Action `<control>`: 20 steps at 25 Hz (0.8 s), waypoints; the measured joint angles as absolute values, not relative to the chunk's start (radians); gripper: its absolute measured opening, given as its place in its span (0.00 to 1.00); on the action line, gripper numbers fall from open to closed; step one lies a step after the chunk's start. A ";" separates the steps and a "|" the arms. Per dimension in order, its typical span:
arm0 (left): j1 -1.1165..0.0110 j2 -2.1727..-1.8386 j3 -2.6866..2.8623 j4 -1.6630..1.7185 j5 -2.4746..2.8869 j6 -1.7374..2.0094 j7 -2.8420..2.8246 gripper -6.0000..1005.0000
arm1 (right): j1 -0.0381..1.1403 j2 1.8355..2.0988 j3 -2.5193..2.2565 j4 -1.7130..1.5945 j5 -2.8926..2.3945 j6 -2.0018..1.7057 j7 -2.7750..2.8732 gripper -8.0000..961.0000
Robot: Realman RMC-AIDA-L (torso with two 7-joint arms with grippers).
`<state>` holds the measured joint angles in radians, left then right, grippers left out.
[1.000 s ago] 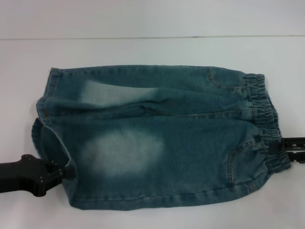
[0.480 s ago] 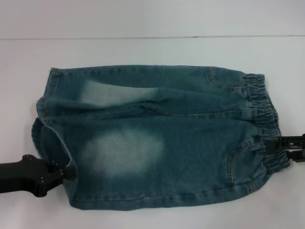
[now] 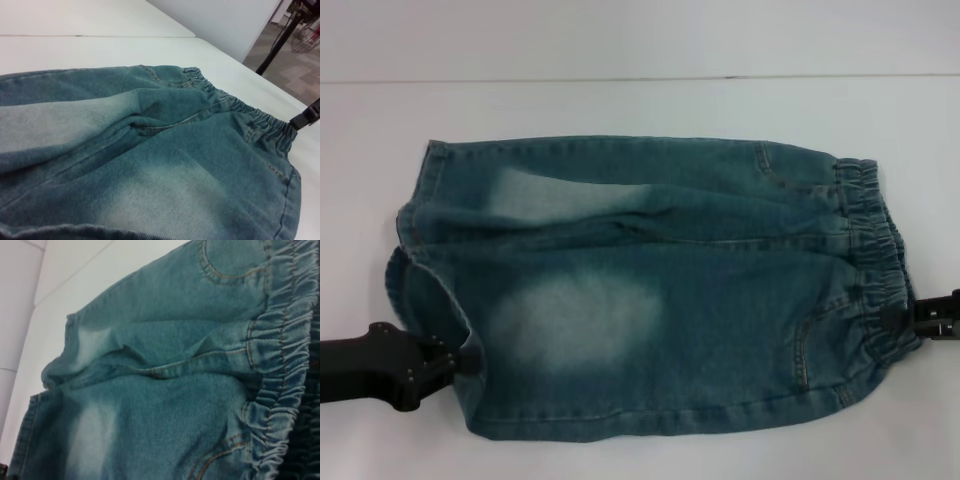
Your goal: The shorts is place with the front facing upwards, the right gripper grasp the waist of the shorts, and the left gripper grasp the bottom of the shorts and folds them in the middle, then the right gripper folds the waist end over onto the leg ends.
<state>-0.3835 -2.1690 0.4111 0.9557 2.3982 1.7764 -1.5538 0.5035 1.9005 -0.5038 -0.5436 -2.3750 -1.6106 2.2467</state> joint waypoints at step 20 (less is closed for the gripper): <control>-0.381 -2.168 0.411 0.956 2.352 1.792 -1.553 0.05 | 0.500 1.896 -0.493 -0.544 -2.373 -1.604 2.245 0.06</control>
<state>-0.3807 -2.1683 0.4111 0.9557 2.3520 1.7925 -1.5535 0.5001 1.8956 -0.4932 -0.5438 -2.3730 -1.6044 2.2453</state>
